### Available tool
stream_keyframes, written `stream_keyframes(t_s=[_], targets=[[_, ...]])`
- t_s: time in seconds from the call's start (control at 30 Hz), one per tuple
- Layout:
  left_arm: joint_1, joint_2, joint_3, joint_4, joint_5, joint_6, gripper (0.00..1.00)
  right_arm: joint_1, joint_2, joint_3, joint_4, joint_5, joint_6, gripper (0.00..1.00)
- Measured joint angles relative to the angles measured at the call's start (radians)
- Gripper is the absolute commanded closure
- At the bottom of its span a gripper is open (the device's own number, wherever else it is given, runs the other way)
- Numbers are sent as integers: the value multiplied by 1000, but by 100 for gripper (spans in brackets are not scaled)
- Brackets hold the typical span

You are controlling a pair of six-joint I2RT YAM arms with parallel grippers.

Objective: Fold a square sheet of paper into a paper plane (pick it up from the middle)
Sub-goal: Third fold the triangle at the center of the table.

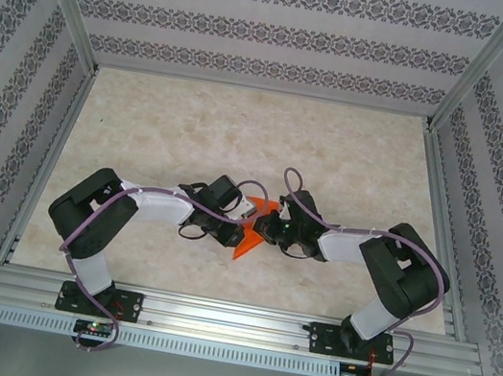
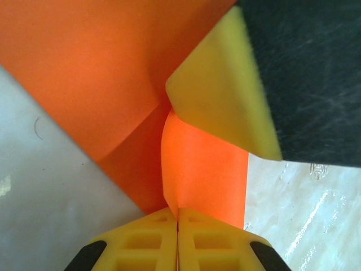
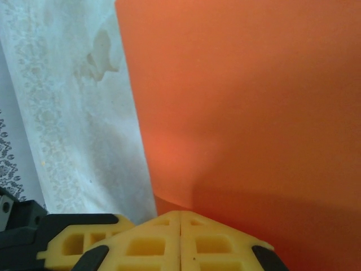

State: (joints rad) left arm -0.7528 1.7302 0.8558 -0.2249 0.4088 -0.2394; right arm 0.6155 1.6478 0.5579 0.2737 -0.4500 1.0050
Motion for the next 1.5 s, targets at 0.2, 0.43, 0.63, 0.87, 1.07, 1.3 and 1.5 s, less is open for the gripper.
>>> stream_keyframes(t_s=[0.2, 0.43, 0.63, 0.87, 1.07, 1.3, 1.5], targets=[[0, 2, 0, 0, 1, 0, 91, -3, 31, 0, 27, 0, -4, 91], [0, 2, 1, 0, 1, 0, 91, -9, 23, -4, 27, -5, -8, 88], [0, 3, 2, 0, 1, 0, 91, -38, -92, -32, -13, 4, -14, 88], [0, 3, 2, 0, 1, 0, 91, -62, -95, -35, -29, 9, -43, 90], [0, 4, 2, 0, 1, 1, 91, -69, -45, -63, -8, 11, -52, 90], [0, 4, 3, 0, 1, 4, 91, -76, -103, -63, -74, 33, -65, 89], [0, 5, 3, 0, 2, 4, 91, -108, -142, -62, -105, 42, -90, 89]])
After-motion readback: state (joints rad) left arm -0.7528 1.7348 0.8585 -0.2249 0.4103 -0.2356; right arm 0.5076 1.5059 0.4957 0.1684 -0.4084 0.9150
